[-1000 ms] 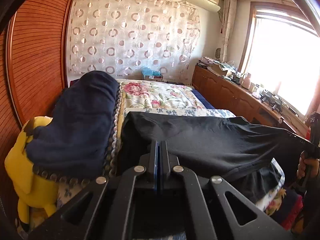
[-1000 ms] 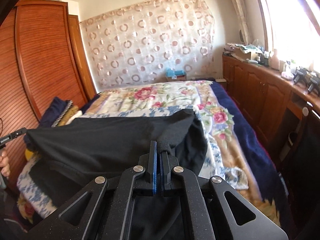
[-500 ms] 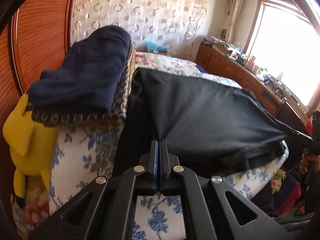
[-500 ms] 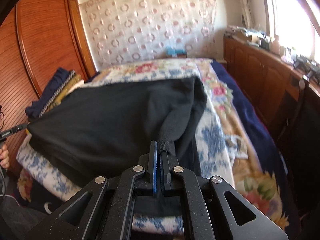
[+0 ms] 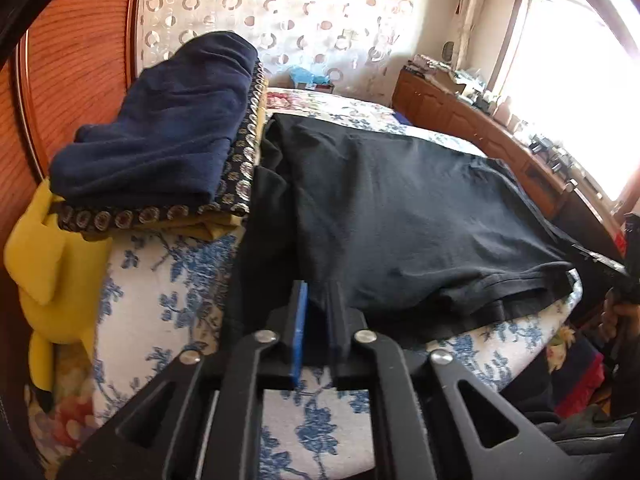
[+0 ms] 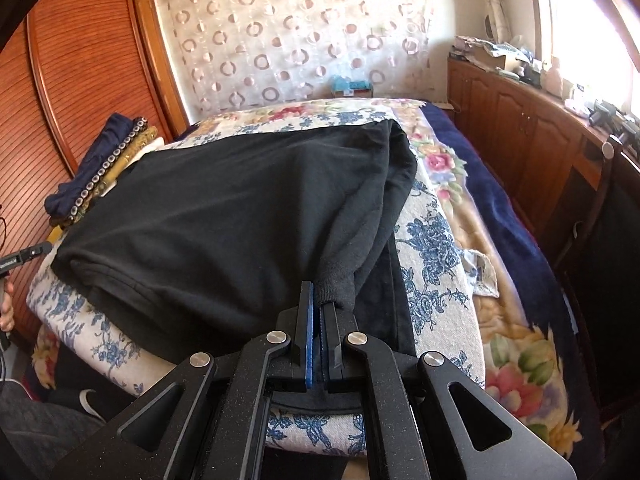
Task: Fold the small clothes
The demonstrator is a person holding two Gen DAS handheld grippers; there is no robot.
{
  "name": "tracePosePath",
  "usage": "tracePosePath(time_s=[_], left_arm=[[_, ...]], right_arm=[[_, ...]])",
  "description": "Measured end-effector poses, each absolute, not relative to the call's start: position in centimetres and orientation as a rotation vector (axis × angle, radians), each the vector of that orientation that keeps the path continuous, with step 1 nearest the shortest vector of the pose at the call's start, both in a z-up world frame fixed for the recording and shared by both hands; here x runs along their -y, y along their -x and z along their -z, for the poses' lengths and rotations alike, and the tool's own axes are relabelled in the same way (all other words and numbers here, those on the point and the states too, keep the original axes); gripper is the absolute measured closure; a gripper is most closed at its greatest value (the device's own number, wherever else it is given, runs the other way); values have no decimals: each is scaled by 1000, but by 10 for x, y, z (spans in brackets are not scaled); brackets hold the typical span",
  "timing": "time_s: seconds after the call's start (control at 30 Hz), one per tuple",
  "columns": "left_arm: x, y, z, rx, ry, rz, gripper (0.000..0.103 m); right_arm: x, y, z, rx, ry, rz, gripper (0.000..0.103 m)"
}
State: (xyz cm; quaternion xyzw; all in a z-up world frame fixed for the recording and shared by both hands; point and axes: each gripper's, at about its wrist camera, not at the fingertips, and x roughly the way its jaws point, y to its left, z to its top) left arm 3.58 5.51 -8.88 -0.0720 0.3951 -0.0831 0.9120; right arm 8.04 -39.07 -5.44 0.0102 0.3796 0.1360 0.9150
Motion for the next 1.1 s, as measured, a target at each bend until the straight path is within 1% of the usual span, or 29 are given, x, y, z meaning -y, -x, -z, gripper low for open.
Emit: tracePosePath(time_s=[0.1, 0.2, 0.47, 0.67, 0.73, 0.77, 0.83, 0.87, 0.9, 1.0, 1.1], left_arm=[[-58, -39, 90, -820, 135, 158, 89], [-62, -49, 95, -848, 120, 134, 86], [-73, -61, 107, -885, 89, 96, 82], [-81, -68, 114, -913, 69, 77, 80], [-85, -71, 120, -939, 66, 66, 80], [-86, -71, 120, -932, 67, 69, 79], [-88, -72, 120, -931, 74, 75, 79], [-89, -72, 120, -933, 79, 80, 79], [-90, -72, 120, -934, 82, 85, 77], [-92, -74, 120, -935, 125, 154, 71], [-95, -76, 118, -946, 160, 204, 68]], right_arm=[[389, -80, 53, -778, -23, -283, 103], [388, -79, 52, -774, -11, -280, 103], [386, -79, 49, -770, 8, -269, 103], [385, -81, 49, -771, 9, -256, 100], [385, -81, 47, -764, 6, -255, 98], [385, -81, 46, -758, 10, -254, 94], [383, -81, 42, -747, 22, -251, 83], [383, -82, 40, -742, 27, -250, 72], [382, -82, 38, -735, 30, -250, 66], [377, -82, 32, -713, 38, -251, 63], [372, -83, 28, -697, 42, -255, 61]])
